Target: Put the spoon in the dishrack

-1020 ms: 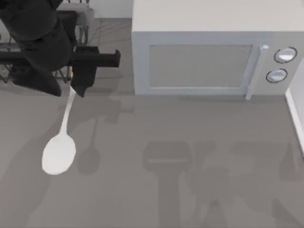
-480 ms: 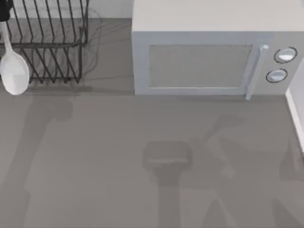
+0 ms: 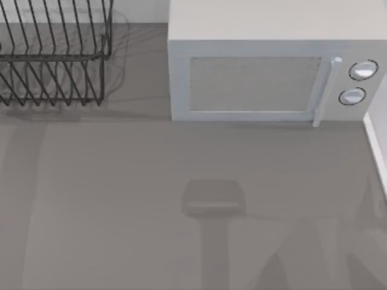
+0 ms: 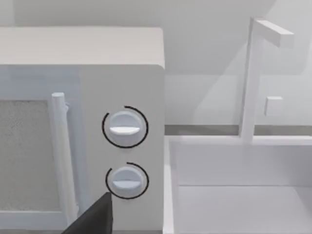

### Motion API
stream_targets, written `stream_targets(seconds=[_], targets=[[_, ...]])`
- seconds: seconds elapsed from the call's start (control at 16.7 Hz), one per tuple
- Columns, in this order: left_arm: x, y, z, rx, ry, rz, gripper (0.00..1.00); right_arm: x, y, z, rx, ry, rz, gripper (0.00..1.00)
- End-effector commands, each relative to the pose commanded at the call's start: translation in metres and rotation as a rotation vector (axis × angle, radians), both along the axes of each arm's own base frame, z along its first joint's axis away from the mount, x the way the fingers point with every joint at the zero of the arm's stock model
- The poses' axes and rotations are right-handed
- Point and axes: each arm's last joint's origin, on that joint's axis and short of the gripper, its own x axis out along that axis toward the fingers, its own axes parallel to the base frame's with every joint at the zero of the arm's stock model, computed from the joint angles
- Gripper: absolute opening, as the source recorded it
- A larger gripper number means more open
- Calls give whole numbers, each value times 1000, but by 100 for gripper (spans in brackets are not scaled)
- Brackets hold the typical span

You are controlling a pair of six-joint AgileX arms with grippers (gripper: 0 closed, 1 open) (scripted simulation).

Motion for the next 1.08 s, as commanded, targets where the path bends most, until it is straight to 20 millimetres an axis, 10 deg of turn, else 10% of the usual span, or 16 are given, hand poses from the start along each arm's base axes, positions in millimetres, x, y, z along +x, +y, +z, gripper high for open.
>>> stream_targets(seconds=[0.54,1.08], targets=[[5,2,1,15,-36,6,0,0,0,0,0,0,0,100],[149,10,-96,17,-49,6,0,0,0,0,0,0,0,100]])
